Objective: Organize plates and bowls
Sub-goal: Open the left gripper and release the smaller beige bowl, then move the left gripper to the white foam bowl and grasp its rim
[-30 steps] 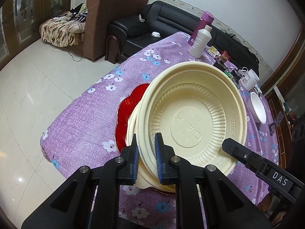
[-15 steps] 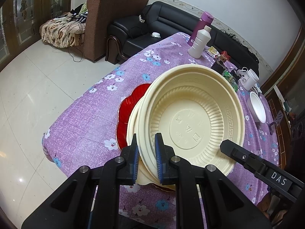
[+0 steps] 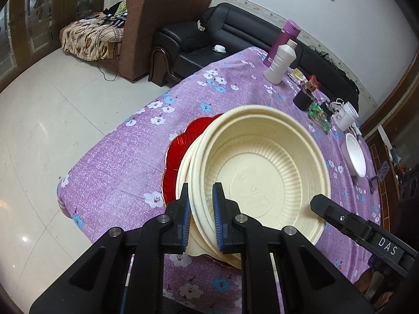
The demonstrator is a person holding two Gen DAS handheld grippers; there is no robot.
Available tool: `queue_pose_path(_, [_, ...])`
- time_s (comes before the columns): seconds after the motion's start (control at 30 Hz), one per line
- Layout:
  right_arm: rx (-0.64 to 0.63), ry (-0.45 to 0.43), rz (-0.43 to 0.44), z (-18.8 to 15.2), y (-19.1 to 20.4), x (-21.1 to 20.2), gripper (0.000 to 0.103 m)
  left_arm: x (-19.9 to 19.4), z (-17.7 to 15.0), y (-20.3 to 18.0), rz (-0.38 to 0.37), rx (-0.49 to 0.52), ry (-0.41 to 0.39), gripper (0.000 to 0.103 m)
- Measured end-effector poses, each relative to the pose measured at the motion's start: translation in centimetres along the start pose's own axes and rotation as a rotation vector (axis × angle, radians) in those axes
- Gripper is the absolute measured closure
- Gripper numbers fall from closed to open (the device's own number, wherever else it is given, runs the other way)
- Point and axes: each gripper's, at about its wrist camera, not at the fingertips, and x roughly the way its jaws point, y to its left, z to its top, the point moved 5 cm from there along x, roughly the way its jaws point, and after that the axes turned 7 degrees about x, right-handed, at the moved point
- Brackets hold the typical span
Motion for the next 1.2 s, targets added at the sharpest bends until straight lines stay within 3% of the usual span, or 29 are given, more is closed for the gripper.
queue_pose_path(0.03, [0.001, -0.005, -0.001, 0.1, -0.1, -0.1, 0.083, 0.0, 0.1, 0.1, 0.002, -0.007, -0.003, 0.085])
queue_pose_path(0.1, [0.011, -0.016, 0.002, 0.3, -0.3, -0.3, 0.075, -0.2, 0.2, 0.4, 0.009, -0.031, -0.006, 0.067])
queue_pose_path(0.13, [0.015, -0.018, 0.005, 0.3, -0.4, -0.3, 0.069, -0.2, 0.3, 0.6, 0.008, -0.045, -0.007, 0.047])
queue_pose_path(0.17, [0.021, -0.02, 0.01, 0.4, -0.5, -0.4, 0.067, -0.3, 0.4, 0.8, 0.002, -0.062, -0.017, 0.037])
queue_pose_path(0.27, [0.04, -0.032, 0.027, 0.7, -0.8, -0.7, 0.058, -1.1, 0.8, 1.4, 0.027, -0.089, -0.057, 0.034])
queue_pose_path(0.33, [0.066, -0.046, 0.045, 1.1, -1.2, -1.1, 0.044, -1.6, 1.3, 1.4, 0.047, -0.101, -0.081, 0.03])
queue_pose_path(0.43, [0.109, -0.068, 0.063, 1.7, -2.1, -1.8, 0.033, -2.2, 2.2, 0.3, 0.035, -0.101, -0.116, 0.021])
queue_pose_path(0.63, [0.228, -0.065, 0.061, 2.6, -6.5, -2.9, 0.019, -1.3, 3.7, -5.9, -0.038, 0.034, -0.105, 0.021])
queue_pose_path(0.87, [0.344, -0.105, -0.002, 3.6, -13.9, -6.3, 0.017, 1.3, 4.2, -15.5, -0.14, 0.201, -0.023, 0.021])
queue_pose_path(1.0, [0.429, -0.187, -0.045, 5.2, -19.1, -10.0, 0.017, 4.0, 4.2, -21.2, -0.201, 0.247, 0.054, 0.021])
queue_pose_path(1.2, [0.517, -0.323, -0.097, 8.5, -25.3, -14.9, 0.017, 7.4, 5.2, -28.7, -0.209, 0.294, 0.066, 0.021])
